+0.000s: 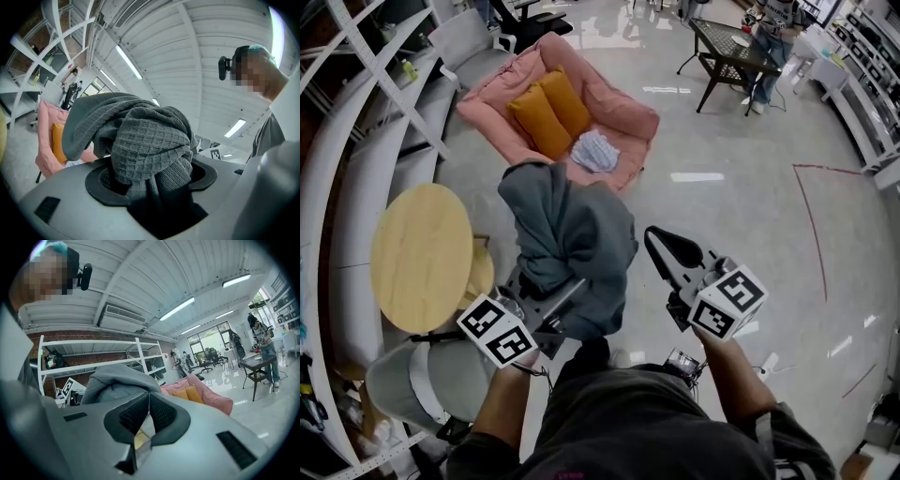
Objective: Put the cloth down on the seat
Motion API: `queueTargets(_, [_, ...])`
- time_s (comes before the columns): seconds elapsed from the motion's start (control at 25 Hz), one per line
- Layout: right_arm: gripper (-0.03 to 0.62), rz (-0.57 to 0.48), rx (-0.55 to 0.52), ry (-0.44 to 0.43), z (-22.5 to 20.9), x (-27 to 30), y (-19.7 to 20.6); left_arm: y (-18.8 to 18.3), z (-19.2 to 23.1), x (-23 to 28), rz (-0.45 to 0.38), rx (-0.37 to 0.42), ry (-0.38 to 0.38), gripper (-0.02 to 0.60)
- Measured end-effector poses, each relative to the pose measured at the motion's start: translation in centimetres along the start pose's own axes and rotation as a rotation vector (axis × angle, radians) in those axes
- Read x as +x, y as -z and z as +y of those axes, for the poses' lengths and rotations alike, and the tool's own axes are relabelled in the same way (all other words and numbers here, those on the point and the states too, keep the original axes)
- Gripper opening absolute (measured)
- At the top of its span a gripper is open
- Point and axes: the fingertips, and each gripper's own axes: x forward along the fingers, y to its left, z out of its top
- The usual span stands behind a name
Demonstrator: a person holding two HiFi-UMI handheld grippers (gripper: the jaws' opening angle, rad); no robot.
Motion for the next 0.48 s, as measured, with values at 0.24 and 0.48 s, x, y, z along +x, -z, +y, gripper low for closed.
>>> queueTargets(0.24, [0.017, 0.012, 0.008, 0.022, -2.6, 5.6, -0.8, -2.6, 5.5, 1.7, 0.012, -0.022, 0.016, 0.342])
queueTargets(0.48, [0.017, 0.012, 0.009, 0.044, -4.1, 11.0, -1.9, -5.6, 10.8, 2.5, 0.017, -0.028, 0.032, 0.342])
